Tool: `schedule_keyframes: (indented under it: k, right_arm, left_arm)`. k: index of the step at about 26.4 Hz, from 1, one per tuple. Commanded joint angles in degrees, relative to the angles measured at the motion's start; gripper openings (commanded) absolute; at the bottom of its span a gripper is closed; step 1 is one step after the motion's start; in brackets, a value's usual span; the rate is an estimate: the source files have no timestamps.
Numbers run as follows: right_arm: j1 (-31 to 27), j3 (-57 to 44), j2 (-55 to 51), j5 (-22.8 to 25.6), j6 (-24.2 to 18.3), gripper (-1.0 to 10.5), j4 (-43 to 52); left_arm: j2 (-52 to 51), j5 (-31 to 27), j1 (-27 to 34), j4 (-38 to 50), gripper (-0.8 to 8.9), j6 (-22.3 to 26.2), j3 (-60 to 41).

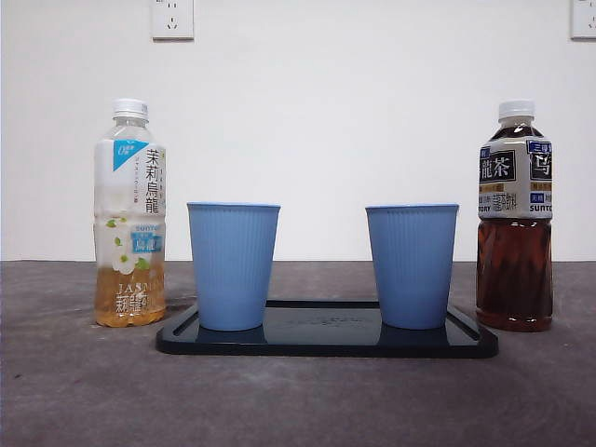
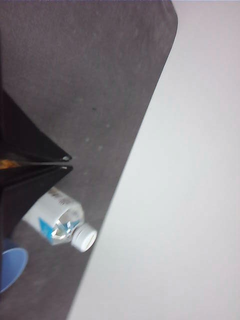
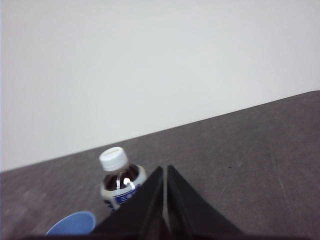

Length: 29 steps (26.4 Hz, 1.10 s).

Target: Pour the drink into the cup

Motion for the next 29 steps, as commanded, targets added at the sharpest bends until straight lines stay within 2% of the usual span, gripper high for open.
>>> schedule_keyframes:
  k: [1, 7, 11, 16, 22, 23, 26, 29]
  right_arm:
    - [-0.1, 5.5, 3.3, -2.2, -5.1, 0.1, -5.4]
    - [-0.1, 15.8, 11.2, -8.7, -12.7, 0.1, -21.4]
    - [0.3, 20.0, 14.2, -11.6, -16.4, 0.1, -28.7]
    - [2.4, 21.7, 14.9, -12.1, -18.1, 0.1, -34.3]
    - [4.7, 21.7, 14.8, -12.0, -18.4, 0.1, -36.6]
    - [4.9, 21.7, 14.8, -11.9, -18.4, 0.4, -36.5]
    - [4.9, 21.7, 14.8, -11.8, -18.1, 3.5, -36.2]
    - [5.1, 21.3, 14.8, -11.7, -18.0, 3.7, -35.6]
  left_arm:
    - [3.8, 3.3, 0.1, -4.0, 0.1, 6.7, 4.7]
    - [10.6, 13.0, 0.0, -13.2, 0.1, 13.4, 11.0]
    - [13.6, 18.1, 0.0, -19.2, 0.1, 16.7, 13.0]
    - [14.3, 20.0, -0.6, -24.3, 0.1, 18.9, 13.7]
    - [14.1, 20.1, -1.2, -25.3, 0.21, 19.3, 13.7]
    - [14.1, 20.1, -1.2, -25.2, 0.73, 19.3, 13.7]
    - [14.1, 20.1, -1.2, -25.2, 3.7, 19.3, 13.7]
    - [14.1, 20.1, -1.2, -25.2, 4.07, 19.3, 13.7]
